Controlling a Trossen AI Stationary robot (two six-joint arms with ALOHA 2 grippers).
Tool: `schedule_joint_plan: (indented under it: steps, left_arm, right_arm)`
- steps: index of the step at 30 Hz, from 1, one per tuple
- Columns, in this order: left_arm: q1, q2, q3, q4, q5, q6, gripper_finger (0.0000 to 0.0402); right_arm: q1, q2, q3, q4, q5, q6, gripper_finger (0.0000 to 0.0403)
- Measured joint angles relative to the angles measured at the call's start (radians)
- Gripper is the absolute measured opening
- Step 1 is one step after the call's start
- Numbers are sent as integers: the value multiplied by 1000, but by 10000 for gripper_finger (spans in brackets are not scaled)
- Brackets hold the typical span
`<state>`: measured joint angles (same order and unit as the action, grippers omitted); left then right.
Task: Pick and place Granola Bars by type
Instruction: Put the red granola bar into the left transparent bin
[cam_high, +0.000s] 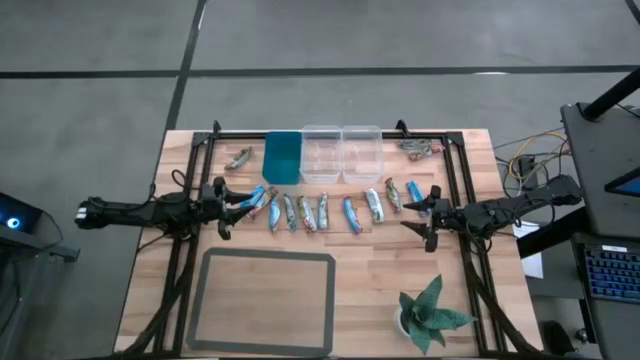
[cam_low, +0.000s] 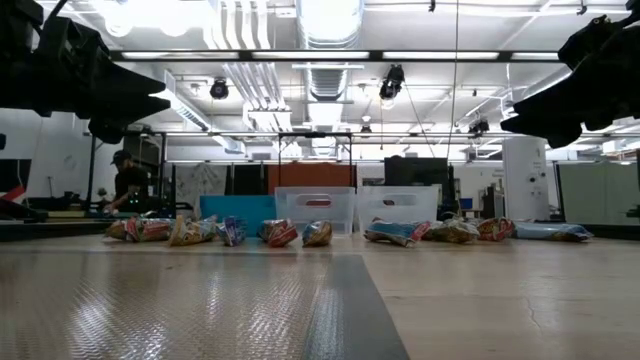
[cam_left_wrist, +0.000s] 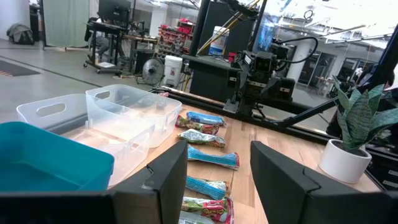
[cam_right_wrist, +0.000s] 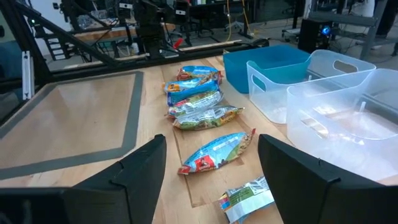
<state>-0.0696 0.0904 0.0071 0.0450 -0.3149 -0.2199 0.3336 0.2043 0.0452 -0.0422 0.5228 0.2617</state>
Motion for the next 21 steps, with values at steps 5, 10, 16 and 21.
schedule_joint_plan:
  steps: [5, 10, 16, 21]
  left_arm:
    - [0, 0, 0, 0, 0, 0, 159]
    - [0, 0, 0, 0, 0, 0, 159]
    - [0, 0, 0, 0, 0, 0, 159]
    - [0, 0, 0, 2, 0, 0, 159]
  right_arm:
    - [0, 1, 29, 24, -11, 27, 239]
    - [-1, 58, 203, -137, 33, 19, 230]
    - [-1, 194, 472, -355, 91, 47, 224]
    - [-1, 325, 668, -472, 163, 92, 224]
